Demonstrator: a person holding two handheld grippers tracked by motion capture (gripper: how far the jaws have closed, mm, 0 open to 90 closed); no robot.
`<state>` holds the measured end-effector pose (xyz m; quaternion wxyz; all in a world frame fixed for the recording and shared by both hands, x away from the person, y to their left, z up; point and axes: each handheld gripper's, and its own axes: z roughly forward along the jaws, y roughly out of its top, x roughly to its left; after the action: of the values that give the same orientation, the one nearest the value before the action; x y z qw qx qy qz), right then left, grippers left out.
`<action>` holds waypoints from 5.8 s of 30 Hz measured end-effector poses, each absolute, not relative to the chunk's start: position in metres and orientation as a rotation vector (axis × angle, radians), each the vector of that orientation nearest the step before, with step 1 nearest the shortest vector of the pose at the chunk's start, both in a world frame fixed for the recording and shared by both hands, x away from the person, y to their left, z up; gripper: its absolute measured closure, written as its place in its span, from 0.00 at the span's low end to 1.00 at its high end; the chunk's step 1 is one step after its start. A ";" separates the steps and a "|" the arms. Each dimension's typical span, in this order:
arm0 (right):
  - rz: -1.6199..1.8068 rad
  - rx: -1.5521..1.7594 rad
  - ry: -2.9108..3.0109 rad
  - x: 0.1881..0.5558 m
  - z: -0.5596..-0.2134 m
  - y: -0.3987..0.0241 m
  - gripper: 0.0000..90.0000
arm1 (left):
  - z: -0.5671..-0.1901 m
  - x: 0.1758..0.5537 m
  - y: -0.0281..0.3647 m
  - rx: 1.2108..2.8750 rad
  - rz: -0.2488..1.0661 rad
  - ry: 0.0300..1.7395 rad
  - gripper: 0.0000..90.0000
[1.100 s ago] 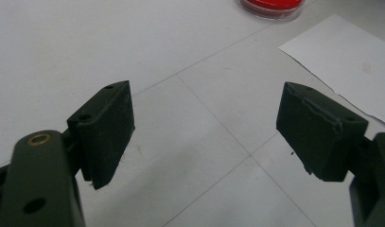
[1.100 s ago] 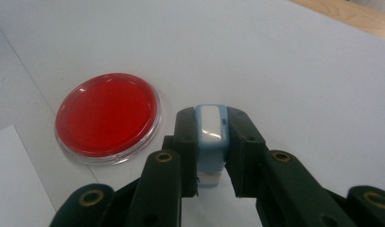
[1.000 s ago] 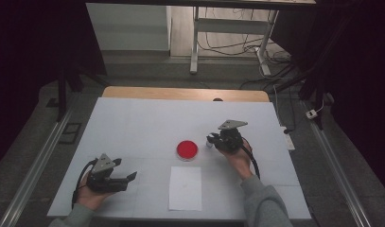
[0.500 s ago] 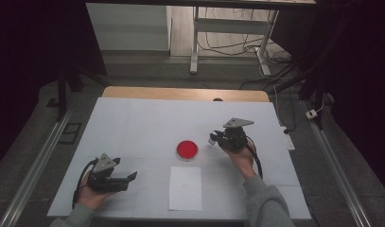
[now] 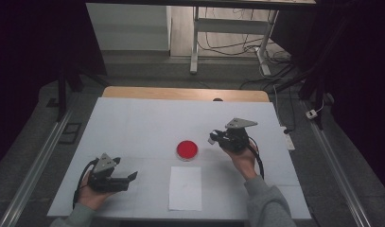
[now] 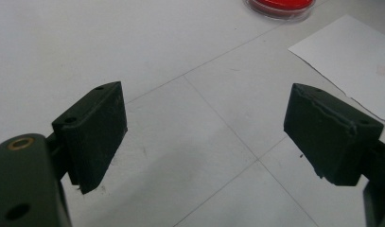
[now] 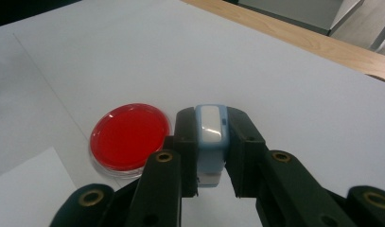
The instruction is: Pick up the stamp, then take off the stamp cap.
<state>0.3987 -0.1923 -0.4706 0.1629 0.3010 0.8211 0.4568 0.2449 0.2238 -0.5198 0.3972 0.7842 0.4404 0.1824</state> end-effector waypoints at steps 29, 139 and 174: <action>1.433 0.827 2.345 0.372 -0.454 -0.196 0.83 | -0.520 0.245 0.221 1.998 0.467 1.105 0.17; 1.617 0.728 2.438 0.321 -0.461 -0.140 0.83 | -0.500 0.258 0.136 2.066 0.493 0.845 0.24; 1.679 0.817 2.323 0.319 -0.468 -0.129 0.84 | -0.500 0.271 0.085 2.052 0.553 0.786 0.38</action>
<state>0.3185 -0.1285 -0.4679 0.0805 0.2734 0.7769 0.5614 0.2712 0.0847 -0.5005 0.4238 0.8203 0.3142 0.2211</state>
